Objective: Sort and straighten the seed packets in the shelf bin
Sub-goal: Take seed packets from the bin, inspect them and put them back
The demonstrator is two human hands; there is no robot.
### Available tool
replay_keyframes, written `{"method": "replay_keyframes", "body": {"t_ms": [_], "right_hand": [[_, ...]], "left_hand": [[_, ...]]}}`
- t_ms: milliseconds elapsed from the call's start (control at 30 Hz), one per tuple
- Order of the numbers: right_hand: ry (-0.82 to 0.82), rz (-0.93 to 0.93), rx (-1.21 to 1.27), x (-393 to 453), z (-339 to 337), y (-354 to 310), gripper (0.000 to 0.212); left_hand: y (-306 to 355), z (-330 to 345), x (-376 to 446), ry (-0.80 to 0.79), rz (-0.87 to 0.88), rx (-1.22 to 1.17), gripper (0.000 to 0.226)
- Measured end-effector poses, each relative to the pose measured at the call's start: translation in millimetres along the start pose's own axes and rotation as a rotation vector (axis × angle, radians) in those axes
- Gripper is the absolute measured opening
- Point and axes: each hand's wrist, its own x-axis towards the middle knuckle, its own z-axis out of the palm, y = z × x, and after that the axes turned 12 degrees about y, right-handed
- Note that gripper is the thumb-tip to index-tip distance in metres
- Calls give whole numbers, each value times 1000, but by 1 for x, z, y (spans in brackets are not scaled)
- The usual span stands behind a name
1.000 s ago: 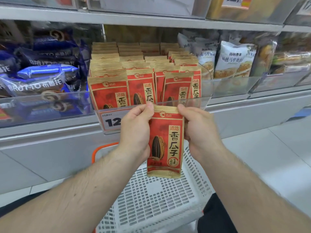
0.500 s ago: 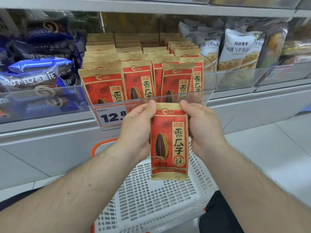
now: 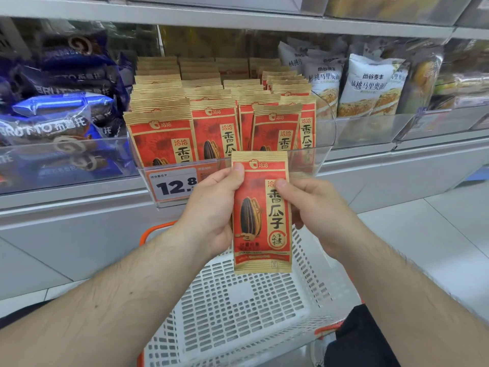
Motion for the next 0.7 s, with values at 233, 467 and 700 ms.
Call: {"method": "replay_keyframes", "body": {"t_ms": [233, 467, 700], "right_hand": [[141, 30, 93, 5, -11, 10, 36], [-126, 67, -35, 2, -21, 13, 18], [-190, 137, 167, 0, -31, 15, 51]], "left_hand": [[-10, 4, -3, -208, -102, 190, 26], [-12, 4, 1, -155, -120, 91, 24], [-6, 0, 4, -225, -151, 264, 29]]}}
